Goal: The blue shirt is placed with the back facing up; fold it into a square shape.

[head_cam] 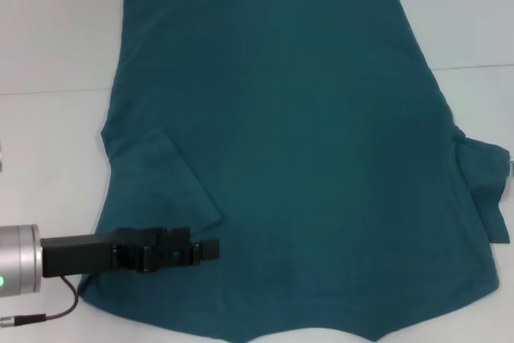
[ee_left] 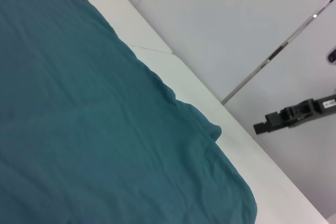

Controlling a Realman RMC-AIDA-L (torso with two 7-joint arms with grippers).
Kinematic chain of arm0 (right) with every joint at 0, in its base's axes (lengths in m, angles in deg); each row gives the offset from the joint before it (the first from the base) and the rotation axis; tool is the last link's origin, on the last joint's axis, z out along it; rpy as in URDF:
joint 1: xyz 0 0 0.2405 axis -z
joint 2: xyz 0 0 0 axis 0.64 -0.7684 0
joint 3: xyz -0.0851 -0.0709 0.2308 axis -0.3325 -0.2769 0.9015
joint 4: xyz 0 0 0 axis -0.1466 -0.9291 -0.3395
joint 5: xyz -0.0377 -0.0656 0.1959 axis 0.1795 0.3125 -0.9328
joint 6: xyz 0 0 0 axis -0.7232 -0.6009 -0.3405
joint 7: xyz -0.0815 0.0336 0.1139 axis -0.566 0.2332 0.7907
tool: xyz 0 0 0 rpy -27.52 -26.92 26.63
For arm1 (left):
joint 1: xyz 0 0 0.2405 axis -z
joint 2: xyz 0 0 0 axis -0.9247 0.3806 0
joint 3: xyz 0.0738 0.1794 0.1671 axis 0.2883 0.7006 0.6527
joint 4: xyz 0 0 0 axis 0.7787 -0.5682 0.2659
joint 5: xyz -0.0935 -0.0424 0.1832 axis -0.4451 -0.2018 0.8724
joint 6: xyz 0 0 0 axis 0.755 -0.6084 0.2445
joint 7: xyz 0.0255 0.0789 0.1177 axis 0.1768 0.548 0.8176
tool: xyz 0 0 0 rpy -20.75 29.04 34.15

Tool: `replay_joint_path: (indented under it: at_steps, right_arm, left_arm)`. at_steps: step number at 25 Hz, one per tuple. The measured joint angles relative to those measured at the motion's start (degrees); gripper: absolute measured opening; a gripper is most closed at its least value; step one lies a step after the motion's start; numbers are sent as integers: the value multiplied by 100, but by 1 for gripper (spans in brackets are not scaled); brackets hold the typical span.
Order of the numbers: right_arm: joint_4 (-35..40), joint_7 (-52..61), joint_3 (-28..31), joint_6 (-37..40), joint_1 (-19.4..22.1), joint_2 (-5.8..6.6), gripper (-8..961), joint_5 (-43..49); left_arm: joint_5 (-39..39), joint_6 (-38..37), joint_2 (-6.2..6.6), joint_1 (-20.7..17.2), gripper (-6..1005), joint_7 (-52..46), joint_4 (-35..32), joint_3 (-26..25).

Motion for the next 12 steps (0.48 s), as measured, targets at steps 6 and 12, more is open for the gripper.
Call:
replay_joint_path:
  at_steps: [6,12]
  right_arm:
    - [-82,47,429,-643,162,-128,881,43]
    - [-528,49,446,-1230,36,-307,881,54]
  left_arm:
    - [-7,73,-1,70,905,0,129,9]
    - [-14,124,-1,69,905,0,147,7]
